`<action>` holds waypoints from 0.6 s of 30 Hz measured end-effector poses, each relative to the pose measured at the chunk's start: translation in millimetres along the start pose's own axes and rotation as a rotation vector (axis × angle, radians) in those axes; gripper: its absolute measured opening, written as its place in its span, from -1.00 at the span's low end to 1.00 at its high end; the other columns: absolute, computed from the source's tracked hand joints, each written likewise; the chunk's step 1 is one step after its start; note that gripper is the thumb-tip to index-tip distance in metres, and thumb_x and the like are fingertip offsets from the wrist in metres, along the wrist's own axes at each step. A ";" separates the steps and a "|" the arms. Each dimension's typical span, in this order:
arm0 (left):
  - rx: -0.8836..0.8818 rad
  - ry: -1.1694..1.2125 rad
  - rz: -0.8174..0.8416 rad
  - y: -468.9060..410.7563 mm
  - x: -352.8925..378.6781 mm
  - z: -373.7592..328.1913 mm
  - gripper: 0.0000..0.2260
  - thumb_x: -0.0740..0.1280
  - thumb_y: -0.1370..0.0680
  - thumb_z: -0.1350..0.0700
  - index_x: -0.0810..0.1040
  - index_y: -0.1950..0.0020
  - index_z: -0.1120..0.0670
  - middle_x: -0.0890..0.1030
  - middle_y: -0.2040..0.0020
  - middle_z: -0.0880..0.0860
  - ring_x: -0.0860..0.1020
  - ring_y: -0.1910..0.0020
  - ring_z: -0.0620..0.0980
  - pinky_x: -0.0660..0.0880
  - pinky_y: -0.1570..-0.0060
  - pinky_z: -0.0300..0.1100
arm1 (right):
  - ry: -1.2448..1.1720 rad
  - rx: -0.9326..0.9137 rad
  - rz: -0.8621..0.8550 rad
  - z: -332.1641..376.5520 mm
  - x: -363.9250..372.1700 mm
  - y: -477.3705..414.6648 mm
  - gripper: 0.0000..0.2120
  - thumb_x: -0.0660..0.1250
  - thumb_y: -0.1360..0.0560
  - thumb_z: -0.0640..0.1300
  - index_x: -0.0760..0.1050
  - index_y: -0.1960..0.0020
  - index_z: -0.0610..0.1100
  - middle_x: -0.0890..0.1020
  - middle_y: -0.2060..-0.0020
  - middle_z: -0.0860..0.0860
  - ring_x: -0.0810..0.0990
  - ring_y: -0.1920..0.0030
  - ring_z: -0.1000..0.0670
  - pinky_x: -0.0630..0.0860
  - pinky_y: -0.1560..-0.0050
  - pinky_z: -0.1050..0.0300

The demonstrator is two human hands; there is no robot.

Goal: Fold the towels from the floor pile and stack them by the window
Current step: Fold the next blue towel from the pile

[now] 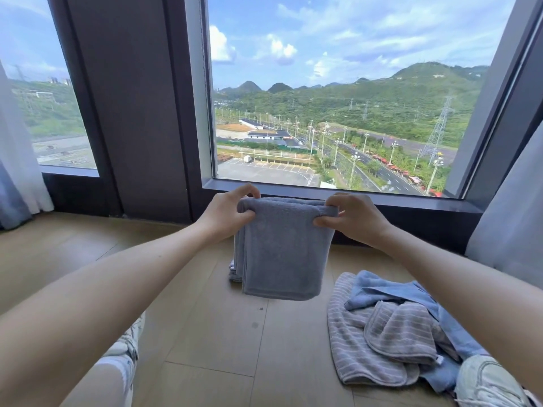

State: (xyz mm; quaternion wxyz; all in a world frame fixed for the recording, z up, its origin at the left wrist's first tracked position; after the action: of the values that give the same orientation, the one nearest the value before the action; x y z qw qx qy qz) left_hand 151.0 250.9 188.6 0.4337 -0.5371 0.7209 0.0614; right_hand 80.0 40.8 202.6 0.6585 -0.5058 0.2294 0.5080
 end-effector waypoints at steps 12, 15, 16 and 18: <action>0.034 -0.021 -0.012 2.7 -2.3 -6.7 -0.88 0.34 -0.45 0.24 0.55 0.20 0.02 0.47 0.39 -0.07 0.36 0.43 -0.18 0.29 0.42 -0.47 | -0.115 0.079 -0.091 6.6 -11.0 -1.2 -0.79 0.45 -0.40 -0.07 0.49 0.13 -0.19 0.48 0.28 -0.03 0.39 0.25 -0.01 0.31 0.30 0.19; -0.021 0.000 -0.037 0.0 -9.2 -6.6 -0.82 0.34 -0.45 0.22 0.44 0.31 0.04 0.45 0.39 -0.03 0.37 0.41 -0.13 0.31 0.43 -0.34 | -0.180 0.117 -0.106 2.3 -12.3 -1.3 -0.75 0.46 -0.39 -0.08 0.40 0.12 -0.13 0.46 0.27 -0.01 0.37 0.31 0.06 0.30 0.35 0.21; -0.033 0.014 -0.051 -1.0 -11.9 -8.0 -0.81 0.34 -0.46 0.22 0.43 0.32 0.04 0.44 0.39 -0.02 0.37 0.40 -0.12 0.30 0.41 -0.31 | -0.219 0.140 -0.107 -0.5 -12.2 -1.1 -0.73 0.46 -0.39 -0.09 0.37 0.11 -0.12 0.46 0.29 0.00 0.38 0.32 0.07 0.30 0.36 0.22; -0.055 0.060 -0.076 -2.2 -14.6 -11.3 -0.80 0.32 -0.49 0.20 0.39 0.31 0.05 0.42 0.38 -0.02 0.34 0.39 -0.12 0.28 0.39 -0.28 | -0.359 0.192 -0.093 -6.3 -10.3 -1.4 -0.71 0.48 -0.38 -0.11 0.34 0.11 -0.07 0.50 0.27 0.02 0.45 0.28 0.06 0.37 0.31 0.22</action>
State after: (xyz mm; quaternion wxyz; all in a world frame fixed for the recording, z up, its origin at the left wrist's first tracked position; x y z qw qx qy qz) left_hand 147.2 254.2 206.4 0.3991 -0.5775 0.7106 0.0484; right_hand 78.7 30.8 209.1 0.7568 -0.3521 0.1322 0.5346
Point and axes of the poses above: each hand's wrist, its own y-axis away from the middle knuckle, its own x-axis out of the palm, z = x × y, the point moved 6 cm from there along -y, towards the middle knuckle
